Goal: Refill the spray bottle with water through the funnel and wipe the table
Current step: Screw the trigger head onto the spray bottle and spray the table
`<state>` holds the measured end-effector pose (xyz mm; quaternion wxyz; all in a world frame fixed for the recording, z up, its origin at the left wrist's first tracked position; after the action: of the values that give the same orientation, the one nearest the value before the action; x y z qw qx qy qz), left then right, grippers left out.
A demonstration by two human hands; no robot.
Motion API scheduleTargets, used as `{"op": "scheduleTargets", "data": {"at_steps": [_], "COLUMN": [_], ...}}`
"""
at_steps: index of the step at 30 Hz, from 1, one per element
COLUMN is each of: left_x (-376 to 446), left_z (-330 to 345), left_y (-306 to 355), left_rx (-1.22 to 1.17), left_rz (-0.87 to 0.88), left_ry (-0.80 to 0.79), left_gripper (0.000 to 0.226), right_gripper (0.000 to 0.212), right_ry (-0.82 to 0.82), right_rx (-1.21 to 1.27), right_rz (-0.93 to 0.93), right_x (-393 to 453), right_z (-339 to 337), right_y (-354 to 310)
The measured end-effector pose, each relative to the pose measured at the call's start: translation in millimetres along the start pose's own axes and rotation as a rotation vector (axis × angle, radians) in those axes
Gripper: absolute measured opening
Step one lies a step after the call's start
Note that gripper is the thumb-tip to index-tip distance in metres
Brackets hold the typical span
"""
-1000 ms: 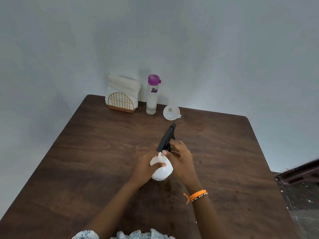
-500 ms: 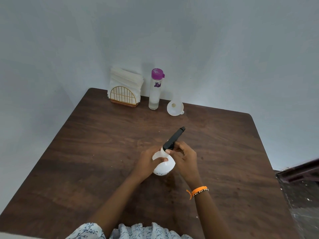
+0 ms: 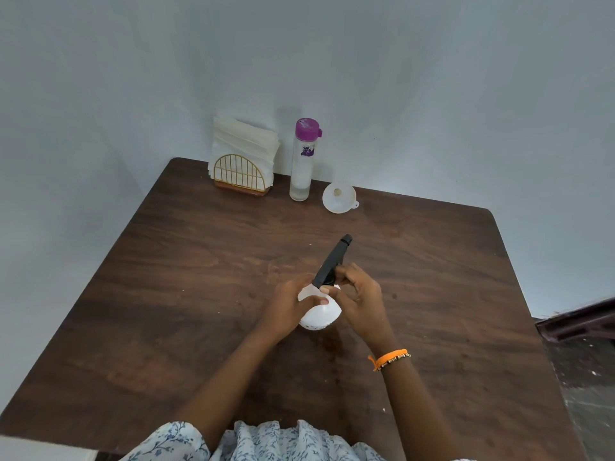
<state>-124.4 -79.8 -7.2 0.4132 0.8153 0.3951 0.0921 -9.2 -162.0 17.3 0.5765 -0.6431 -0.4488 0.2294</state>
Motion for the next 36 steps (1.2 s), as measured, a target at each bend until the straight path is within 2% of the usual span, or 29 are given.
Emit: {"op": "scheduleTargets", "data": {"at_steps": [4, 7, 10, 13, 16, 23, 26, 29, 32, 34, 36], "left_x": [0, 0, -1, -1, -1, -2, -2, 0, 1, 1, 0], "left_z": [0, 1, 0, 2, 3, 8, 9, 11, 10, 9, 9], "left_y": [0, -1, 0, 0, 0, -1, -2, -5, -4, -2, -2], "left_rx": [-0.001, -0.01, 0.013, 0.037, 0.046, 0.02, 0.034, 0.019, 0.023, 0.015, 0.014], "left_rz": [0.0, 0.03, 0.042, 0.042, 0.069, 0.081, 0.051, 0.007, 0.006, 0.018, 0.02], "left_ry": [0.007, 0.01, 0.039, 0.05, 0.058, 0.135, 0.141, 0.123, 0.128, 0.132, 0.129], "left_gripper": [0.035, 0.033, 0.032, 0.035, 0.035, 0.03, 0.033, 0.035, 0.037, 0.037, 0.038], "right_gripper": [0.03, 0.024, 0.018, 0.027, 0.024, 0.027, 0.028, 0.024, 0.033, 0.043, 0.044], "right_ry": [-0.071, -0.066, 0.018, 0.127, 0.258, 0.397, 0.367, 0.264, 0.184, 0.168, 0.172], "right_rx": [0.007, 0.027, 0.09, 0.082, 0.107, 0.239, 0.269, 0.122, 0.016, -0.052, -0.081], "right_rz": [-0.001, 0.007, 0.045, 0.05, 0.088, 0.107, 0.16, 0.116, 0.067, 0.052, 0.026], "right_x": [3, 3, 0, -5, -12, -17, -16, -17, -17, -18, -19], "right_z": [1, 1, 1, 3, 9, 33, 30, 22, 19, 19, 20], "right_y": [2, 5, 8, 10, 11, 7, 12, 11, 8, 7, 5]}}
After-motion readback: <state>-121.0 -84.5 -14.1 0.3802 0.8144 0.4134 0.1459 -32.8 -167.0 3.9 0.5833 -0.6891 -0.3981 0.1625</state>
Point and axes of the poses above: each hand's wrist, its own x-axis towards the middle knuckle, its own z-axis out of the palm, y = z × x, the point moved 2 cm from there along x, towards the middle knuckle, and after that the axes turned 15 degrees about x, right-handed, at the moved point
